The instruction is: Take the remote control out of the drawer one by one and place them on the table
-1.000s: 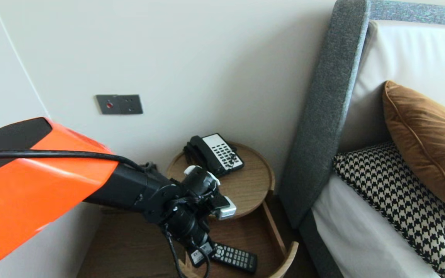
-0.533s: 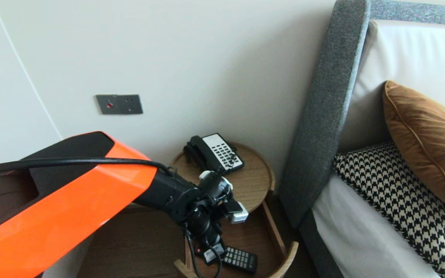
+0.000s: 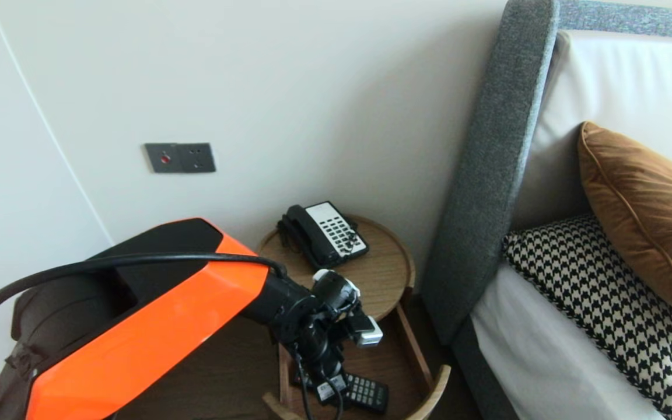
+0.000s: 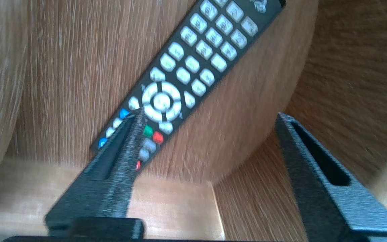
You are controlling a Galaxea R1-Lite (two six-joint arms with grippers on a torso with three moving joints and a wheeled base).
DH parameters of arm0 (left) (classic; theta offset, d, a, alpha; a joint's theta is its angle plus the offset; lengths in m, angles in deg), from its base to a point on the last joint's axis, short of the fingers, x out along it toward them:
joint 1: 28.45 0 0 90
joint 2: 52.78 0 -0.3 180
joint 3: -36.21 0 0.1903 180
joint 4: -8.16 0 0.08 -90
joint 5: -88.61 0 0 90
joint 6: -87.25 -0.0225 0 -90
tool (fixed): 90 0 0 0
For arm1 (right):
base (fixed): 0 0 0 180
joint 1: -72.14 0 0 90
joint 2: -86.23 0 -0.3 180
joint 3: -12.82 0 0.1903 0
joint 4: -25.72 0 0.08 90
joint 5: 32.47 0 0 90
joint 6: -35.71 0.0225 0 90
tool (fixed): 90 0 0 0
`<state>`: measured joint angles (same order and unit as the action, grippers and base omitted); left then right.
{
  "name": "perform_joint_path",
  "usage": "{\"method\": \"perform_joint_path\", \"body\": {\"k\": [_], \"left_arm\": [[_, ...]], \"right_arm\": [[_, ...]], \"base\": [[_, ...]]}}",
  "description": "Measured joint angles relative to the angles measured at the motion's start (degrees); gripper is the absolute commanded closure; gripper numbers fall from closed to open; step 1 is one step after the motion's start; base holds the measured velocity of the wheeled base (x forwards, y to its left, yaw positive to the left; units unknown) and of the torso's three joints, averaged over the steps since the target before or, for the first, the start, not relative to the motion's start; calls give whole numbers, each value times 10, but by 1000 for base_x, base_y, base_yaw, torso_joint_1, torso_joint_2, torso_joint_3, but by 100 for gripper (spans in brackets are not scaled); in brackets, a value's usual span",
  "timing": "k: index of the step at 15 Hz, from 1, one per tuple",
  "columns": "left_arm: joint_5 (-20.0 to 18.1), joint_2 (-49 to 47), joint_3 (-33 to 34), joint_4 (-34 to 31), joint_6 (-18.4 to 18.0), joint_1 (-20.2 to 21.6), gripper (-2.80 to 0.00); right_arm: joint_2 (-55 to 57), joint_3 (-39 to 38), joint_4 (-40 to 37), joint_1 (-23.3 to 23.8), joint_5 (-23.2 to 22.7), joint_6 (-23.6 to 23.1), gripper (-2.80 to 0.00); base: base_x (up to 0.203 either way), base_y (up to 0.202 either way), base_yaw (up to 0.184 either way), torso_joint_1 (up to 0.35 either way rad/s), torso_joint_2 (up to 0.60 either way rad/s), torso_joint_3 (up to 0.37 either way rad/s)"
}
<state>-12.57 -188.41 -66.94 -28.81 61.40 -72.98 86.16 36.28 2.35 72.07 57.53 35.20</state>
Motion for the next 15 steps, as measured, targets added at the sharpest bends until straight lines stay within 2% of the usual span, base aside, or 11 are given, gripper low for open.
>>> {"method": "perform_joint_path", "body": {"k": [3, 8, 15], "left_arm": [[-5, -20, -4, 35, -22, 0, -280], [-3, -50, -27, 41, -41, -2, -280], [-1, -71, -39, 42, -41, -16, -280]], "right_arm": [[0, 0, 0, 0, 0, 0, 0], [0, 0, 0, 0, 0, 0, 0], [0, 0, 0, 0, 0, 0, 0]], "base": [[0, 0, 0, 0, 0, 0], [0, 0, 0, 0, 0, 0], [0, 0, 0, 0, 0, 0]]}}
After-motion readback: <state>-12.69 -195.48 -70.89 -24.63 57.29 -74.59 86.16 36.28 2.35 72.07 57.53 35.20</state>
